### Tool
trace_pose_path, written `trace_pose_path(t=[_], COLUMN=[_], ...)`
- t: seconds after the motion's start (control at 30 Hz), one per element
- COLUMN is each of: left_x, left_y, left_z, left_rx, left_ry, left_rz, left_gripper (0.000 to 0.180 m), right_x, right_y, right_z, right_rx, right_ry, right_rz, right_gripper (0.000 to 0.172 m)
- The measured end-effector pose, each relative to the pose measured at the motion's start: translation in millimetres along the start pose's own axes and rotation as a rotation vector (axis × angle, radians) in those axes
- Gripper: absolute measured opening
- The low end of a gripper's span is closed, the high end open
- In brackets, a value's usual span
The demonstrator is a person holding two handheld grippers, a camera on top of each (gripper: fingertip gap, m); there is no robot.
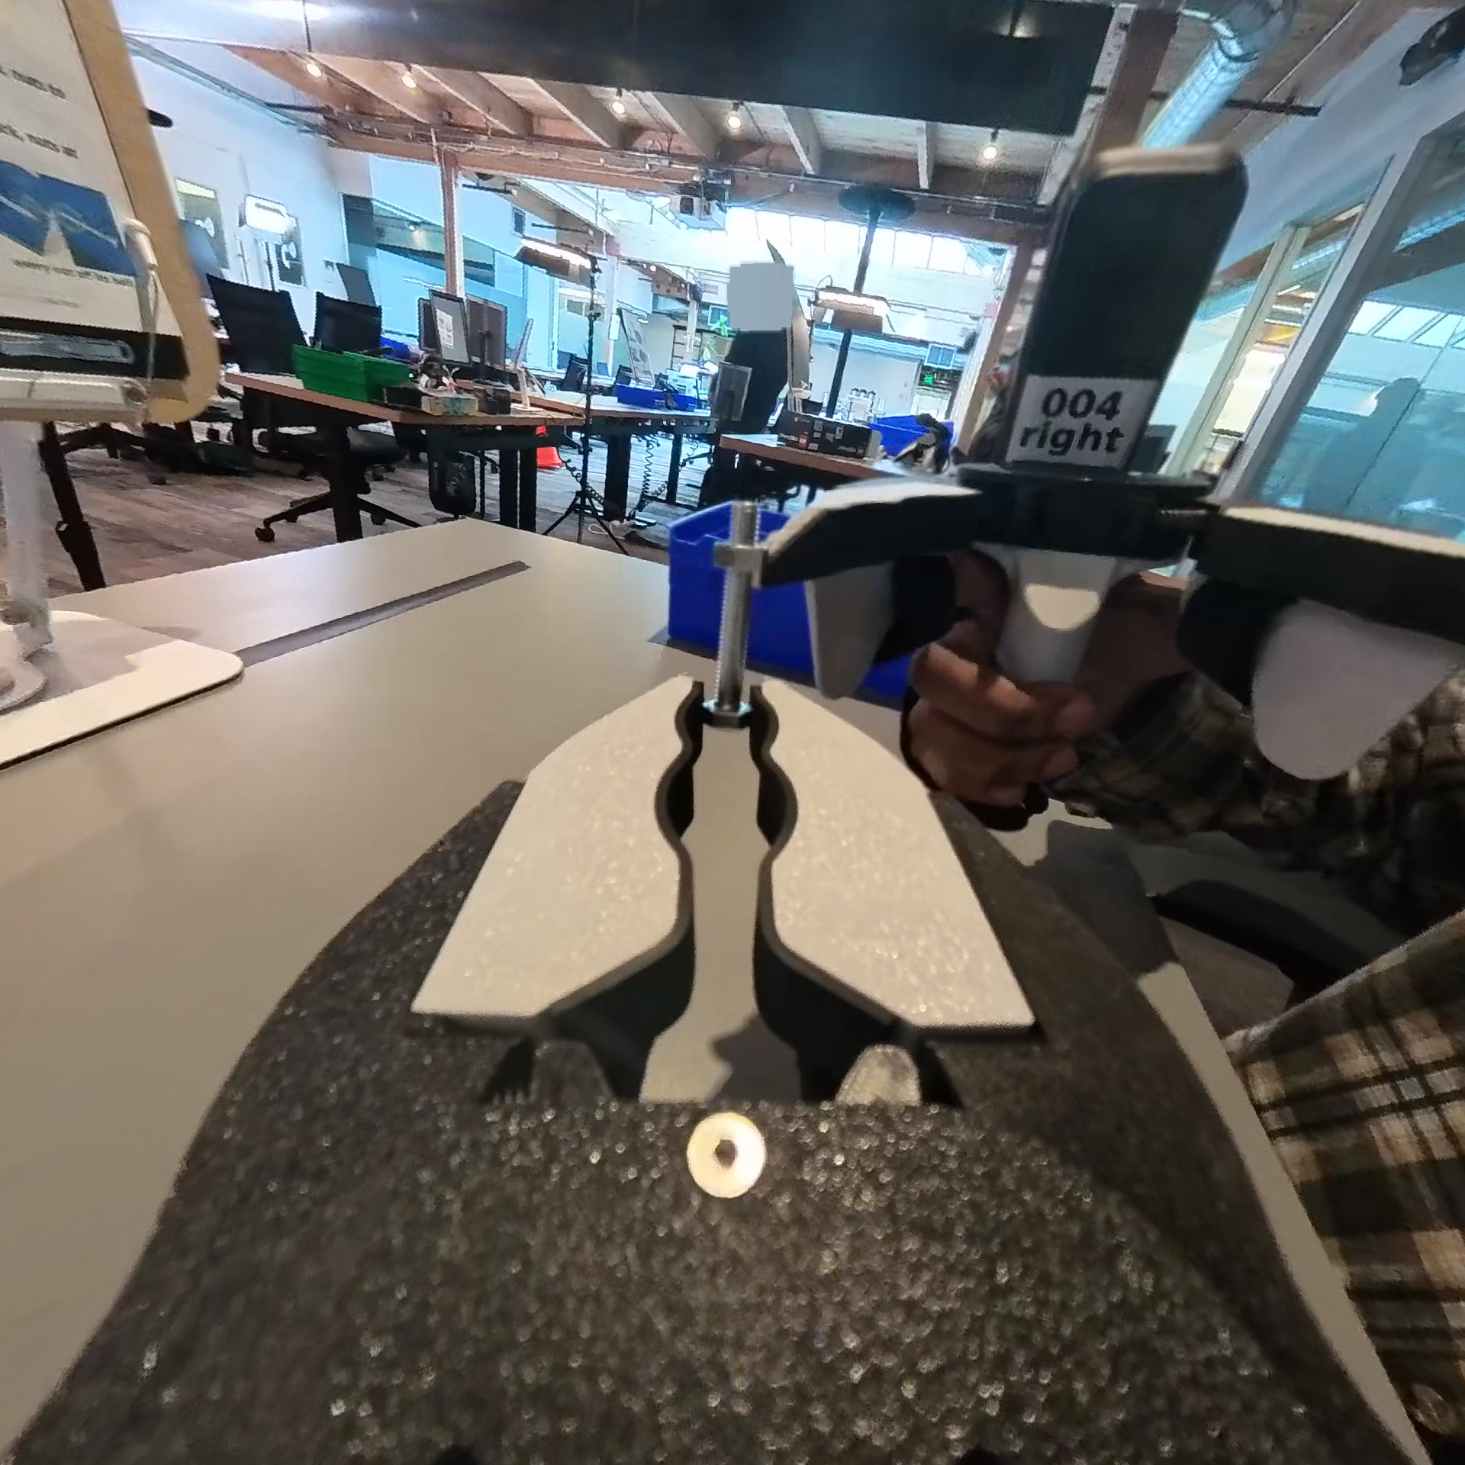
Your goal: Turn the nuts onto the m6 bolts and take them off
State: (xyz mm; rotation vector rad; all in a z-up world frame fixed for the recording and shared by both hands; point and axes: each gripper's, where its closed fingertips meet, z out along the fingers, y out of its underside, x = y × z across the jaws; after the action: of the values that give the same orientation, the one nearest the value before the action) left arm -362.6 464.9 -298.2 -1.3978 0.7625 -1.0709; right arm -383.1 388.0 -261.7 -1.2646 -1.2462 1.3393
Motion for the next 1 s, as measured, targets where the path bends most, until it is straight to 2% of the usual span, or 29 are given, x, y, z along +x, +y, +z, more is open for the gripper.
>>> trace_pose_path(t=[0.1, 0.2, 0.3, 0.4, 0.63, 0.73, 0.83, 1.0], left_x=[2.2, 7.6, 4.9, 0.4, 6.9, 1.2, 1.9, 10.1], left_y=[0.2, 4.1, 3.8, 0.5, 3.3, -0.3, -0.7, 4.1], left_z=[1.4, 5.3, 3.8, 0.4, 4.6, 0.0, 0.4, 6.6], left_rx=[0.000, -0.016, -0.017, -0.005, -0.015, -0.001, 0.000, -0.018], left_ry=[0.014, 0.026, 0.010, 0.001, 0.018, 0.000, 0.009, 0.030], left_rz=[-0.005, 0.006, 0.008, -0.004, 0.006, 0.000, -0.004, 0.009], left_gripper=[0.010, 0.010, 0.010, 0.010, 0.010, 0.010, 0.010, 0.010], right_x=[10.6, 18.4, 9.6, 0.1, 14.0, 0.7, 4.5, 16.0], right_y=[-3.2, -5.8, -3.0, -0.3, -2.6, 1.4, -1.5, -1.0], right_z=[-2.8, 8.6, 9.5, -2.9, 11.1, 0.6, -6.9, 7.2], right_rx=[0.005, 0.002, 0.001, -0.006, -0.006, -0.023, -0.016, -0.013], right_ry=[0.039, 0.011, -0.028, 0.005, -0.025, -0.015, 0.023, -0.011], right_rz=[-0.001, 0.017, 0.047, 0.001, 0.042, 0.010, -0.008, 0.029], right_gripper=[0.144, 0.146, 0.144, 0.143, 0.143, 0.144, 0.143, 0.143])
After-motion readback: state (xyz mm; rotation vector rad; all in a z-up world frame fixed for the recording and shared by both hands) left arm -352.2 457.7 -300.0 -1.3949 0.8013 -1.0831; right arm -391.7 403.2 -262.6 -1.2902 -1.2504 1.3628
